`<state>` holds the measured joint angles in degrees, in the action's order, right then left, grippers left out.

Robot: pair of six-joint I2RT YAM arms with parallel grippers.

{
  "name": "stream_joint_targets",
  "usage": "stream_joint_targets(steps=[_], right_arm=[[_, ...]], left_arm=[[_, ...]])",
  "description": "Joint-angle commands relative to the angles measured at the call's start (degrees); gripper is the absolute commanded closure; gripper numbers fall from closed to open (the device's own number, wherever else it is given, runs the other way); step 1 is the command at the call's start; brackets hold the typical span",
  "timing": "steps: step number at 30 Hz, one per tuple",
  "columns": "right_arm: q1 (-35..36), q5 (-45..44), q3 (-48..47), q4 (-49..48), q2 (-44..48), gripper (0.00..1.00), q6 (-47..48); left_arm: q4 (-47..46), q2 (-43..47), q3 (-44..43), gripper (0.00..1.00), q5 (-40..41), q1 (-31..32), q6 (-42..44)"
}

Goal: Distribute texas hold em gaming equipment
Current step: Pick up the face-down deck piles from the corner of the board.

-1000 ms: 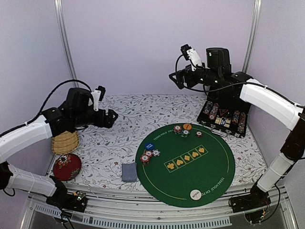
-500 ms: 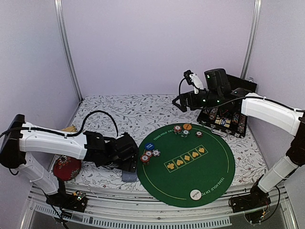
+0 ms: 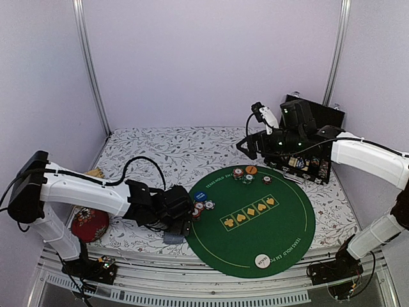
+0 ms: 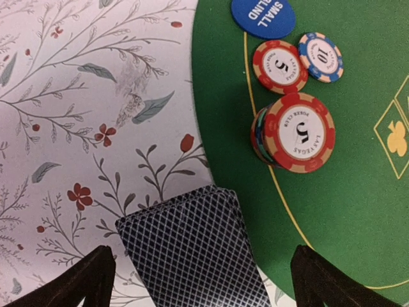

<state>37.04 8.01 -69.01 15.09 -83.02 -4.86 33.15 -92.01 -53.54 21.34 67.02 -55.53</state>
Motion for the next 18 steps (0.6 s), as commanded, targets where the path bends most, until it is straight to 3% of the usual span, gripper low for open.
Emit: stream_joint_targets(steps=[1, 18], right_arm=[[0.2, 0.9, 1.4, -0.3, 1.6, 0.01, 1.5], [0.2, 1.7, 1.2, 0.0, 1.3, 0.01, 2.2]], left_arm=[[-1.0, -1.6, -0.1, 0.02, -0.6, 0.8, -0.9], [0.7, -1.6, 4.2, 0.02, -2.8, 0.9, -2.5]])
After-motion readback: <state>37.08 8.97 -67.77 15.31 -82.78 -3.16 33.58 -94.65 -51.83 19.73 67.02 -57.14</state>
